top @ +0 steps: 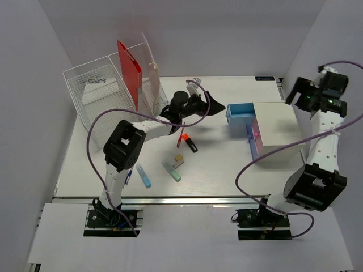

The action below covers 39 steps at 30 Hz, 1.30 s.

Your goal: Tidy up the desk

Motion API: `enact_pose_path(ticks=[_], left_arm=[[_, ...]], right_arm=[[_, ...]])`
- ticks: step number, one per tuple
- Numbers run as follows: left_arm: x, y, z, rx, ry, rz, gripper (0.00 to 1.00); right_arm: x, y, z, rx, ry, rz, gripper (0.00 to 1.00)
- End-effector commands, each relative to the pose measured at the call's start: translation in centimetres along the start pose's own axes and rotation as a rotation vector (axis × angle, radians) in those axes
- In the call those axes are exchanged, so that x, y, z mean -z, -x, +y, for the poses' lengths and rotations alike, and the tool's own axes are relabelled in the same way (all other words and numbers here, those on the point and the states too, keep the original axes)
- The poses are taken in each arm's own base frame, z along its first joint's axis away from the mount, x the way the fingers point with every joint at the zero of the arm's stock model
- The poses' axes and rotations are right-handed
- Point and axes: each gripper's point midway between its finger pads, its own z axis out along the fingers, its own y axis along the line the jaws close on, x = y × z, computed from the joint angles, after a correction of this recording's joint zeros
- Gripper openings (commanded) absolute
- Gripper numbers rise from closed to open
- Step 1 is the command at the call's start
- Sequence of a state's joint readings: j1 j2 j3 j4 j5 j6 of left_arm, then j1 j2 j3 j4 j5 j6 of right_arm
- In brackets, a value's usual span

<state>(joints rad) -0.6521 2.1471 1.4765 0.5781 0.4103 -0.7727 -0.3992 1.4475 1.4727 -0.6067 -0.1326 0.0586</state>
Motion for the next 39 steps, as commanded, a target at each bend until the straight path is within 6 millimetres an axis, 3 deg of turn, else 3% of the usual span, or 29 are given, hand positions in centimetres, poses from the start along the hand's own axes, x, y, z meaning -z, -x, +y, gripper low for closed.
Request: enact_pose_path(ticks=[1,2,3,4,5,6,7,8,9,10,11,12,13,15,16,17,20,22,27,29,33,36,39], left_arm=[[3.5,3.5,-2.3,-0.055,0.055,-0.011,0.98],[4.7,2.7,-1.5,-0.036,0.119,0.045,0.98],[5.9,3.0,-1.1,-0.063,0.165,0.061,0.98],[7.8,4.8,-1.6,-0.088,0.252,0.016,0.98],[10.2,3.2,0.0,-0.064,0.386,0.091,0.98],[12.0,3.4,0.1,-0.097,0.444,0.097,0.98],[15.0,2.0,2.3,-0.094,0.596,0.126,0.98],[17.7,3.8,0.2,-0.113,0.615,0.066,0.98],[19.7,4.1,0.2,-0.109,0.678,0.035,0.98],[22.1,3.2,1.0,-0.093,0.751,0.033,0.98],[25.9,4.0,0.5,-0.085,0.859,-0.02,0.98],[27.7,3.9,0.5,-0.031,0.916,-0.053,0.98],[30.6,2.2,1.2,0.001,1.02,-0.004,0.98],[34.4,2.0,1.1,0.074,1.125,-0.068,0.98],[35.9,1.3,1.2,0.102,1.169,-0.07,0.98],[38.2,-0.1,1.7,0.11,1.246,-0.039,0.98],[42.5,-0.7,1.0,0.148,1.333,-0.102,0.98],[44.3,-0.5,0.2,0.161,1.324,-0.177,0.98],[45.4,-1.6,-0.4,0.226,1.259,-0.237,0.98],[45.2,-1.6,-0.7,0.229,1.226,-0.245,0.98],[45.1,-1.7,-0.5,0.215,1.233,-0.224,0.98],[45.3,-1.5,-0.4,0.197,1.257,-0.216,0.98],[45.5,-1.2,-0.5,0.193,1.262,-0.234,0.98]], right_arm=[[4.0,2.4,6.3,0.167,0.074,-0.077,0.89],[4.5,1.8,9.3,0.212,0.13,-0.073,0.89],[5.0,1.4,10.5,0.234,0.154,-0.069,0.89],[5.9,1.1,11.8,0.255,0.186,-0.078,0.89],[6.6,0.0,14.7,0.302,0.251,-0.069,0.89],[6.9,-0.9,15.6,0.329,0.251,-0.061,0.89],[8.2,-2.2,18.5,0.383,0.312,-0.062,0.89],[8.8,-3.1,19.8,0.415,0.34,-0.053,0.89],[9.0,-4.7,20.8,0.449,0.357,-0.024,0.89],[10.3,-7.2,24.1,0.519,0.449,0.005,0.89],[10.6,-8.7,25.3,0.559,0.464,0.023,0.89],[11.0,-10.3,26.5,0.588,0.481,0.045,0.89],[11.7,-14.1,28.8,0.668,0.536,0.105,0.89],[12.0,-17.8,30.4,0.747,0.557,0.149,0.89],[11.2,-20.8,30.8,0.793,0.548,0.206,0.89],[12.1,-23.4,32.2,0.849,0.602,0.223,0.89],[11.5,-29.0,33.5,0.959,0.71,0.296,0.89],[10.5,-31.2,33.6,0.957,0.703,0.365,0.89],[8.4,-34.9,35.5,0.782,0.608,0.403,0.89],[7.8,-35.1,37.3,0.685,0.584,0.366,0.89],[5.7,-36.0,39.6,0.687,0.576,0.334,0.89],[4.4,-37.0,40.7,0.753,0.596,0.32,0.88],[2.9,-37.8,40.5,0.81,0.567,0.31,0.86]])
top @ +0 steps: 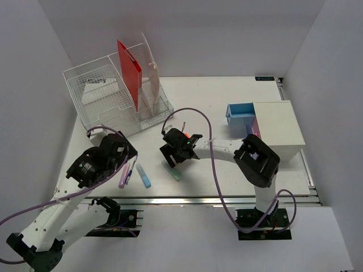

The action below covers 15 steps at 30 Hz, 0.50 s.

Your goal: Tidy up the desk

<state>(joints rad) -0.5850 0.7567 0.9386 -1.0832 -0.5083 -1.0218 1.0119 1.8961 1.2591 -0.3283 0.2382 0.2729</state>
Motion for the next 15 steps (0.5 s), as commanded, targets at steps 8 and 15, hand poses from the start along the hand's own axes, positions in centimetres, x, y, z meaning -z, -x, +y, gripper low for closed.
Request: enact_pose_path(ticks=[8,15], left_arm=[[0.7,1.7,0.5,0.034,-0.002,-0.081,0.98],[0.6,1.8,0.4,0.036,-0.005,-0.088,0.98]], right_arm=[[-2.3,2.0,-0.8,0.032,-0.051,-0.049,0.78],[-1.5,0.3,-1.9,-0.008,-0.064,-0.008,0.66]])
